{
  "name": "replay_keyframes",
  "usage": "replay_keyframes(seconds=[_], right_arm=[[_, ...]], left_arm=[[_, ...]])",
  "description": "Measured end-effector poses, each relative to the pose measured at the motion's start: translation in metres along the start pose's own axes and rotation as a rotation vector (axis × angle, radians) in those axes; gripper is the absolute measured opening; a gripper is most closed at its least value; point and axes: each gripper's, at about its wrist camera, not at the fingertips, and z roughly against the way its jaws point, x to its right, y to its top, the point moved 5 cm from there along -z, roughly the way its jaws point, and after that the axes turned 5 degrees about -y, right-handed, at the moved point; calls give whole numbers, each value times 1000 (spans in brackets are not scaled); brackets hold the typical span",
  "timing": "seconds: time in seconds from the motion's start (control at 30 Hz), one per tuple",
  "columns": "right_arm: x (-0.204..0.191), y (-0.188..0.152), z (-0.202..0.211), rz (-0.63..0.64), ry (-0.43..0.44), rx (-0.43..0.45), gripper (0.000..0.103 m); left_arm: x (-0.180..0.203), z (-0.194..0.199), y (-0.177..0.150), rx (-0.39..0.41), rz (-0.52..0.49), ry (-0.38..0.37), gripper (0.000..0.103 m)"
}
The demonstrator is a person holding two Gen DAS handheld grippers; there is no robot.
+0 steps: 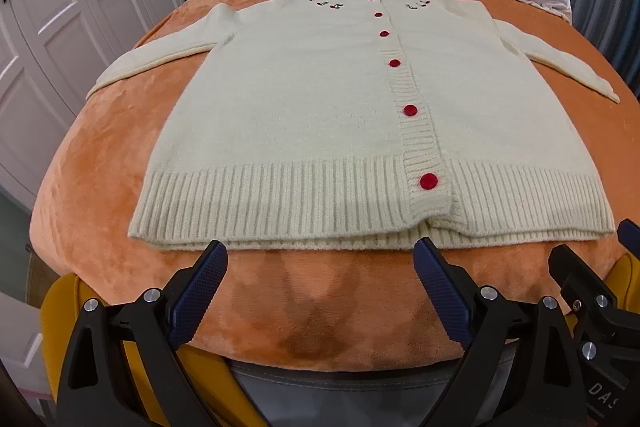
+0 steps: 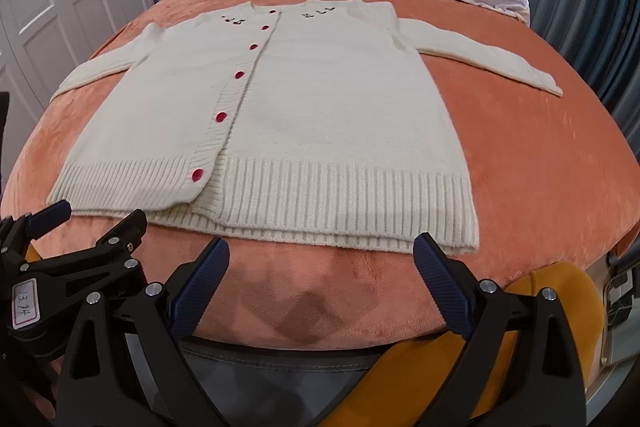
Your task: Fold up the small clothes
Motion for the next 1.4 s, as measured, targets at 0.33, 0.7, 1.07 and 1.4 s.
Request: replay_keyframes(seconds=[0.33,0.7,1.07,1.4], right_arm=[[6,9,-16,-26,5,-10,91],[10,34,-36,-69,23,-31,91],[15,43,-45,-93,26,-42,91],[17,41,-42,-105,32,-39,91]], left_arm=[[-2,-9,22,18,45,10,93],[6,-27,54,26,71,-4,93],[7,-37,58,11,75,-2,93],[5,-35,59,22,75,-1,93]])
